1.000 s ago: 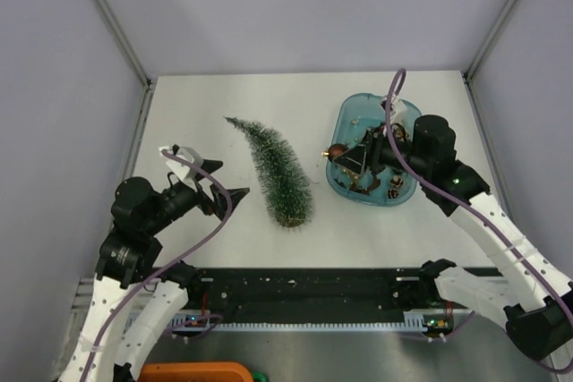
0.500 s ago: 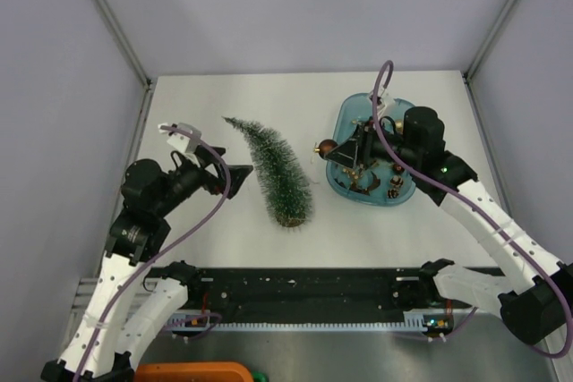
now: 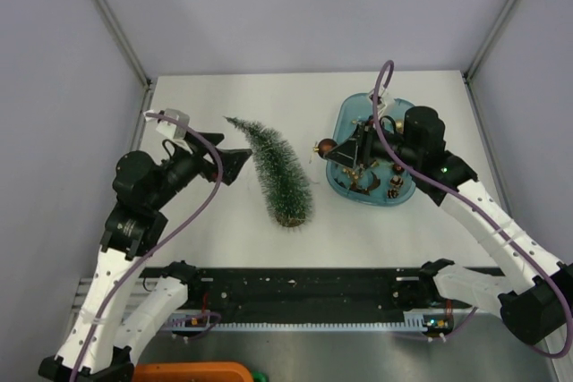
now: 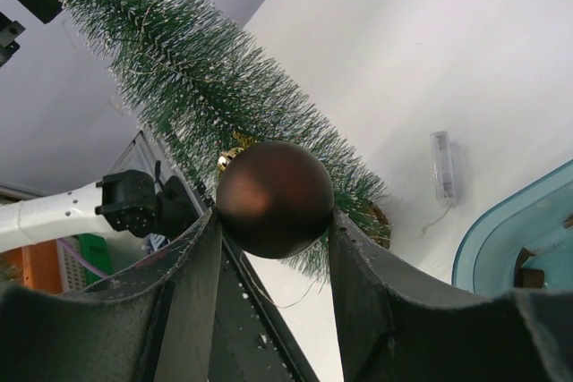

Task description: Decorate the small christmas tree

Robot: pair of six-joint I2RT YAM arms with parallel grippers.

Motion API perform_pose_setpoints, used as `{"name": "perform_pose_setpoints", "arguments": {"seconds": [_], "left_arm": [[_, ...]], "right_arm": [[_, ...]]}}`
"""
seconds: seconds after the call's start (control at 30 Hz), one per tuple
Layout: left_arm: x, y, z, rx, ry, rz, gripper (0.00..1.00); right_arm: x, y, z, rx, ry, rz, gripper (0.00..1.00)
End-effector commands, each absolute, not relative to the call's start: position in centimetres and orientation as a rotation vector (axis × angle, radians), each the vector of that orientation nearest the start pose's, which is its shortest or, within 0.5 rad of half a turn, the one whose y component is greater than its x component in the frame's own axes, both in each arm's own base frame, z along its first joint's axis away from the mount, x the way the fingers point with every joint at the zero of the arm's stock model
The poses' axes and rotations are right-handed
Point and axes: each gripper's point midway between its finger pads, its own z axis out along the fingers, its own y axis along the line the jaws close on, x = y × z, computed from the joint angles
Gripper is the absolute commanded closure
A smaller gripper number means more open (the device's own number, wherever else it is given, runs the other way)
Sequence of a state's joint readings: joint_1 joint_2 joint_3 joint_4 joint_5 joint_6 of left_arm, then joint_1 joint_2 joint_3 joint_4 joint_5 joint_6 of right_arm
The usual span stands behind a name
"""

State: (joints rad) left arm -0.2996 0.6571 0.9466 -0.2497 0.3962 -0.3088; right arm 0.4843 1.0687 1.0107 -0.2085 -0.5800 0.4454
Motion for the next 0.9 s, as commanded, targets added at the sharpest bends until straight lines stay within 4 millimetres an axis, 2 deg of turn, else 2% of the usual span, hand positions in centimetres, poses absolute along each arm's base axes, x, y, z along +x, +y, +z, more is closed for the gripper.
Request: {"name": "perform_pose_setpoints", "arguments": {"seconds": [0.0, 0.1, 0.5, 0.87], "left_arm": [[23.9, -15.8, 37.4, 0.272, 1.557, -0.821, 0.01], [24.6, -15.8, 36.4, 0.247, 1.583, -0.826, 0.01], [25.5, -16.9, 35.6, 0.271, 1.568, -0.876, 0.01], [25.4, -17.5, 35.5, 0.292, 1.550, -0.919, 0.23]], "right_arm": [[24.1, 25.9, 32.1, -0.540, 1.802, 1.176, 0.76], [24.0, 26.0, 32.0, -0.554, 1.796, 1.181, 0.76], [23.5, 26.8, 31.5, -0.586, 1.790, 1.221, 0.77], [23.5, 28.4, 30.8, -0.615, 1.805, 1.237, 0.79]]}}
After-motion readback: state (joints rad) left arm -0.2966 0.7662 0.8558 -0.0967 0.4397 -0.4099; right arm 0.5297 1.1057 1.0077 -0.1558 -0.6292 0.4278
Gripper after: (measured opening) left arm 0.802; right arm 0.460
